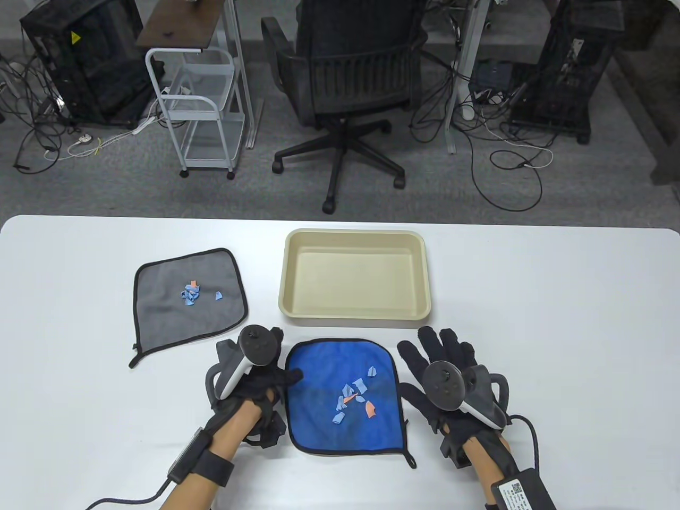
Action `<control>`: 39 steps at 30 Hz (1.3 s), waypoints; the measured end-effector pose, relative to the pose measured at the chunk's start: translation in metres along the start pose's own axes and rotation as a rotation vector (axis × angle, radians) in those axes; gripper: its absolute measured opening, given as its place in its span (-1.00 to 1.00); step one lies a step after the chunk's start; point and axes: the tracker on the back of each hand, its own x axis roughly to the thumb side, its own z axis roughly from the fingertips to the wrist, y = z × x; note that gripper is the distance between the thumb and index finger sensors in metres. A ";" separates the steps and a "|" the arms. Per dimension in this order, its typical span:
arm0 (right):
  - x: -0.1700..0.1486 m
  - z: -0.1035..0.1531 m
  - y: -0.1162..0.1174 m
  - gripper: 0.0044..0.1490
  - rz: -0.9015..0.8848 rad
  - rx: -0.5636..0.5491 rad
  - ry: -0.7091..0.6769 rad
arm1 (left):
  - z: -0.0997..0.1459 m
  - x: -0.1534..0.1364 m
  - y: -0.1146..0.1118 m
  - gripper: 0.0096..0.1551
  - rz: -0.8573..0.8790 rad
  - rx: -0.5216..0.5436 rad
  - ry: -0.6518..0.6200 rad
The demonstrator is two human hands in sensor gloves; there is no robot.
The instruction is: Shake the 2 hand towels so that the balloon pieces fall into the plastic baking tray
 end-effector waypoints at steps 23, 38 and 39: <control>0.001 -0.003 0.005 -0.06 -0.009 0.049 0.045 | -0.011 0.010 -0.025 -0.57 -0.108 -0.050 0.085; -0.012 -0.038 0.041 -0.01 -0.014 0.211 0.251 | 0.004 0.024 -0.001 -0.67 -0.010 -0.002 -0.064; -0.011 -0.041 0.046 0.00 -0.027 0.232 0.256 | 0.003 0.025 0.000 -0.66 0.000 -0.009 -0.075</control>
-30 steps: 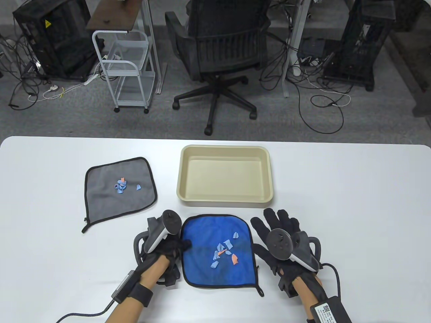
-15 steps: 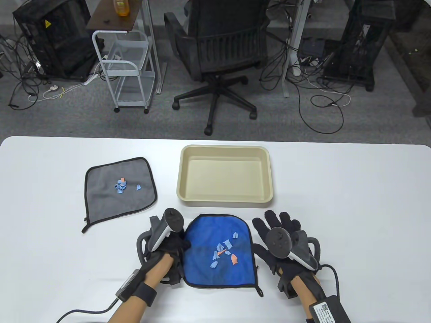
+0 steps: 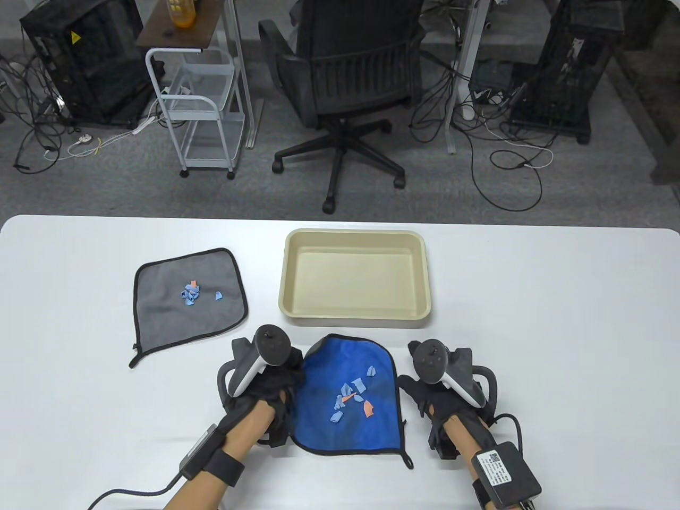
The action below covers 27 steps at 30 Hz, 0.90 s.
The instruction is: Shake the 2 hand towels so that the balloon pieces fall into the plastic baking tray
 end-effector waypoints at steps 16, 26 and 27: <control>0.019 -0.032 0.028 0.07 -0.064 0.071 0.109 | -0.002 0.001 -0.001 -0.66 0.021 -0.019 -0.027; 0.021 -0.027 0.028 -0.45 -0.124 0.018 0.152 | -0.002 -0.002 -0.003 -0.66 0.024 -0.030 -0.018; 0.021 -0.026 0.028 -0.49 -0.122 0.015 0.145 | -0.002 -0.002 -0.003 -0.66 0.027 -0.030 -0.017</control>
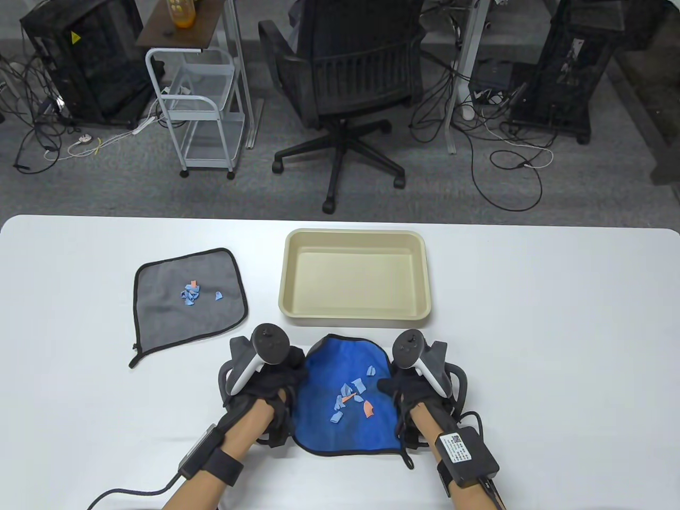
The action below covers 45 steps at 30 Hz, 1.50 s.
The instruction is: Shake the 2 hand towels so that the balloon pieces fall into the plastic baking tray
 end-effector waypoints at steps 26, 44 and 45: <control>0.056 0.021 -0.090 -0.46 -0.208 0.056 -0.065 | -0.002 0.058 0.049 -0.65 0.012 -0.134 0.074; 0.078 -0.055 -0.182 -0.46 -0.410 -0.015 0.015 | -0.087 0.118 0.140 -0.62 0.302 -0.085 0.078; 0.078 -0.061 -0.186 -0.46 -0.447 -0.041 0.013 | -0.091 0.121 0.144 -0.62 0.334 -0.055 0.090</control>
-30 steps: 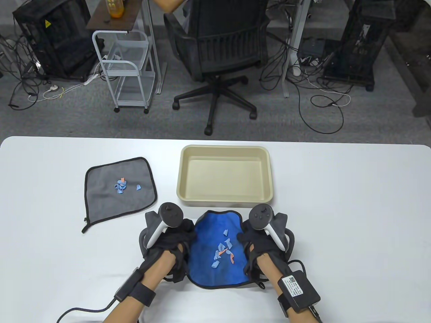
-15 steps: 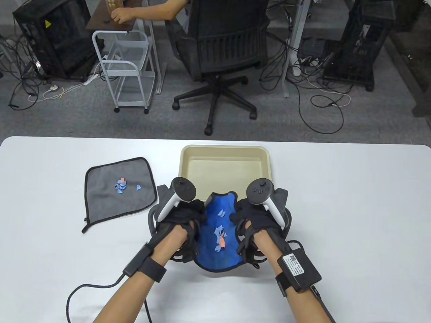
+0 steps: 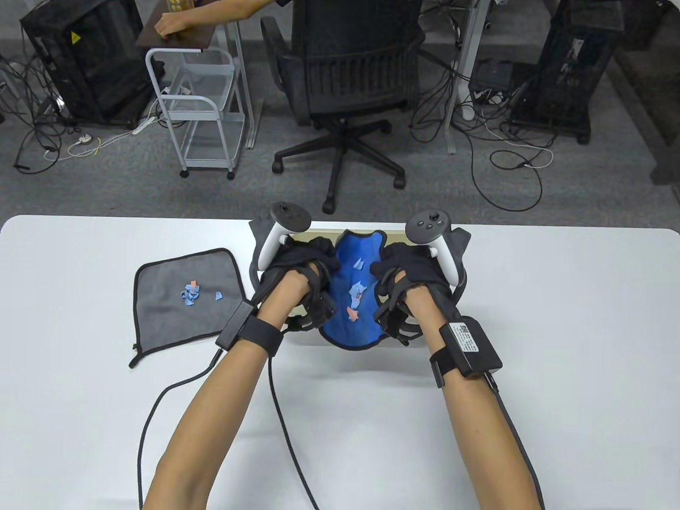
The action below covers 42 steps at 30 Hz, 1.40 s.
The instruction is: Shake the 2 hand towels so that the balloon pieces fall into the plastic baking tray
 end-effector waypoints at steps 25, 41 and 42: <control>-0.078 -0.030 0.033 -0.53 -0.358 -0.404 -0.252 | -0.041 -0.045 -0.037 -0.57 0.304 0.364 -0.272; -0.061 -0.018 0.027 -0.52 -0.277 -0.459 -0.328 | -0.022 -0.033 -0.031 -0.57 0.280 0.426 -0.401; -0.068 -0.021 0.034 -0.52 -0.272 -0.450 -0.310 | -0.025 -0.039 -0.037 -0.57 0.278 0.425 -0.388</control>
